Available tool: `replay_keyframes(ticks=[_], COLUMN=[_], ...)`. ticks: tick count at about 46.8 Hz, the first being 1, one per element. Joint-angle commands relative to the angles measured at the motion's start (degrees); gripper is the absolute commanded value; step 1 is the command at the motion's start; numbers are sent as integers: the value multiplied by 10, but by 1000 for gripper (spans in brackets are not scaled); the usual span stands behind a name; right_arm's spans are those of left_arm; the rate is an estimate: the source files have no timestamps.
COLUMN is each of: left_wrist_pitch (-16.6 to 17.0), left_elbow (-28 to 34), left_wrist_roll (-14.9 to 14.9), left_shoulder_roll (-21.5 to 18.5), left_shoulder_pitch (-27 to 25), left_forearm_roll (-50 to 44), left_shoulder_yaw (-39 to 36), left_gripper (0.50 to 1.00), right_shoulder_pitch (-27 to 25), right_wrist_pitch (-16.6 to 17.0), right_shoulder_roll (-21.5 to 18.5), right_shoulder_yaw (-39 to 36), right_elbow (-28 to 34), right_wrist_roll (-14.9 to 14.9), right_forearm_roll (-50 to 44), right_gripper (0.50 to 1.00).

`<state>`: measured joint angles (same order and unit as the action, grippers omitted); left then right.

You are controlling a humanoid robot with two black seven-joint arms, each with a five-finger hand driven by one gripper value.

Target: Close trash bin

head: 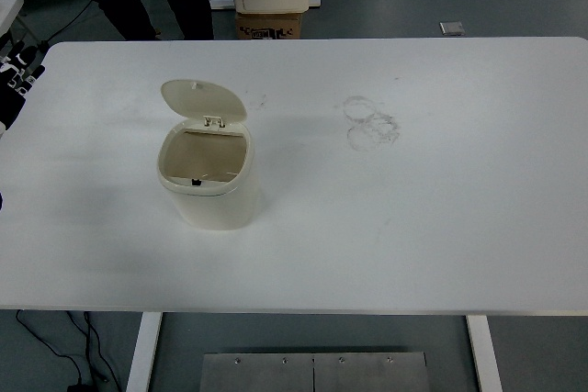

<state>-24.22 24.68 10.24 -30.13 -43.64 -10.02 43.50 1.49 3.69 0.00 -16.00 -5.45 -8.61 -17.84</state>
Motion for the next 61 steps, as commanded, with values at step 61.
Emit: replay_keyframes(ticks=[61], left_wrist_pitch=[41], left_elbow=[251], left_wrist_roll=[-4], left_shoulder_roll=[-124], left_shoulder_pitch=[-325], left_forearm_roll=[17], left_shoulder_yaw=[-508], left_gripper=[1000], right_shoulder_pitch=[0], right_wrist_pitch=[0], right_shoulder_roll=[0], right_shoulder_yaw=[0], right_elbow=[0], right_wrist_roll=[0], right_forearm_roll=[0], right_gripper=[991])
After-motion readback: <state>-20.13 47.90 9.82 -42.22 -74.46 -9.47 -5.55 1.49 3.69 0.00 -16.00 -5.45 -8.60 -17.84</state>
